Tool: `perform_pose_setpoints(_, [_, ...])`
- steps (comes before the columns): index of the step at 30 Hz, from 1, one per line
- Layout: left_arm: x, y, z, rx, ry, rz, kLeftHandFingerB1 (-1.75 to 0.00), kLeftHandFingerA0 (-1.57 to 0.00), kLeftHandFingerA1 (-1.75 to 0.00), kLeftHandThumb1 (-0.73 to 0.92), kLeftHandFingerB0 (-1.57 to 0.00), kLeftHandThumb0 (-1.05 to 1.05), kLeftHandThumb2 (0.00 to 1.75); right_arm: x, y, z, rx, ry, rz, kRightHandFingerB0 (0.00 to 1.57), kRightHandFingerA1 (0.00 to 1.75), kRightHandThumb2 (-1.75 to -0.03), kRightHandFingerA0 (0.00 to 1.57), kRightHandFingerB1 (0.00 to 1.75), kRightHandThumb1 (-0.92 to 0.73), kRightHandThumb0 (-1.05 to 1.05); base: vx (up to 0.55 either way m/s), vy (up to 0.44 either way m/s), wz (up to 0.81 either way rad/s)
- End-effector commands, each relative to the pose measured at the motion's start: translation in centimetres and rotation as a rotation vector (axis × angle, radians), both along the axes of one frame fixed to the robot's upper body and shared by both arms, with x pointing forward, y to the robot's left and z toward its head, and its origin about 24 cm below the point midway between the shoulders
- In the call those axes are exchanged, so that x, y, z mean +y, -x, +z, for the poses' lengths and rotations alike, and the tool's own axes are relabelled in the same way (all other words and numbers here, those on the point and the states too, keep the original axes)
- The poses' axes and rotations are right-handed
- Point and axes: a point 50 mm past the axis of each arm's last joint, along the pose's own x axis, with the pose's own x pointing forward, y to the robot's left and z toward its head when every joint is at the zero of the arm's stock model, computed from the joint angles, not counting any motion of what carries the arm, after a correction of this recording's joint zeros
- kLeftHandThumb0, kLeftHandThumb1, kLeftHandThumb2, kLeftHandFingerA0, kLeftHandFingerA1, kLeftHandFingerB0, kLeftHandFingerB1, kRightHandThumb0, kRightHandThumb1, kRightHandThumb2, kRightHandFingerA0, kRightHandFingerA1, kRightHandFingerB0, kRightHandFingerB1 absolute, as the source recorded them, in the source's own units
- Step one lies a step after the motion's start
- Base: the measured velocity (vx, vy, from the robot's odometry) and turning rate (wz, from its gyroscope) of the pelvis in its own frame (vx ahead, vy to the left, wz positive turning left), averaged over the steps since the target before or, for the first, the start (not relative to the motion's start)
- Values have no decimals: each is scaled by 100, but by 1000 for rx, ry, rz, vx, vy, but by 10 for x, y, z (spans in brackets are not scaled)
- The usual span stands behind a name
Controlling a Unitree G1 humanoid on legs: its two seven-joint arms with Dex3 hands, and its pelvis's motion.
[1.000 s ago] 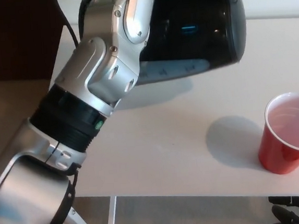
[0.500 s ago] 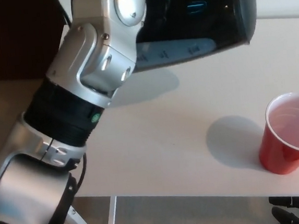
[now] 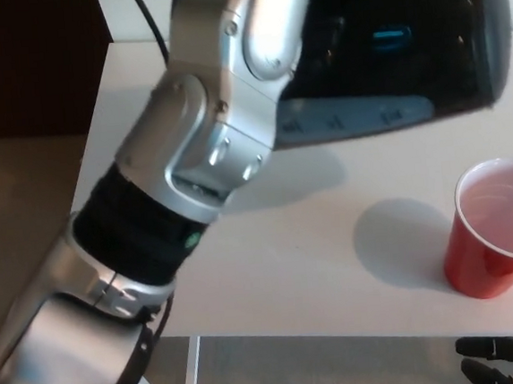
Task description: The robot walk towards a table in front and uses its left hand to pick up the pot from the base and pour water to the cup on the right hand side
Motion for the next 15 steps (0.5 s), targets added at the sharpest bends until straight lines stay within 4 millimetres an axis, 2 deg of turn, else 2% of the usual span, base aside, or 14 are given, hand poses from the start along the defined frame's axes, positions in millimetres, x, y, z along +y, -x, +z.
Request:
perform_pose_setpoints(1, [-10, 16, 6, -71, -28, -26, -105, -97, -166, 66, -82, -17, 65, -1, 3, -2, 21, 6, -18, 61, 81, -75, 72, 75, -31, -54, 0, 0, 0])
perform_pose_setpoints(5, [-20, 26, 2, -84, -44, -73, -108, -97, -166, 66, -80, -12, 65, 0, 3, -2, 20, 9, -2, 60, 83, -76, 71, 75, -33, -54, 0, 0, 0])
perform_pose_setpoints(6, [-21, 27, 0, -87, -46, -77, -110, -94, -167, 65, -78, -12, 63, 0, 3, -2, 22, 2, -6, 58, 83, -87, 69, 76, -27, -53, 0, 0, 0])
perform_pose_setpoints(9, [-25, 30, -3, -95, -63, -88, -107, -92, -168, 63, -78, -11, 58, -1, 3, -2, 23, -6, -17, 59, 83, -77, 71, 74, -31, -51, 0, 0, 0])
perform_pose_setpoints(10, [-26, 31, -4, -100, -65, -93, -108, -93, -168, 63, -78, -11, 58, -1, 3, -2, 22, -9, -20, 56, 84, -90, 71, 75, -24, -50, 0, 0, 0])
perform_pose_setpoints(11, [-26, 31, -5, -102, -65, -94, -108, -93, -168, 63, -78, -11, 58, -1, 3, -2, 22, -10, -21, 56, 84, -90, 71, 75, -24, -50, 0, 0, 0])
perform_pose_setpoints(12, [-27, 33, -7, -116, -73, -97, -124, -92, -174, 64, -70, -10, 60, 0, 2, -2, 21, 4, -12, 61, 81, -76, 71, 74, -33, -52, 0, 0, 0])
perform_pose_setpoints(15, [-28, 33, -8, -118, -73, -94, -129, -92, -174, 65, -69, -11, 60, -1, 2, -2, 23, 6, -12, 61, 81, -75, 71, 74, -33, -52, 0, 0, 0])
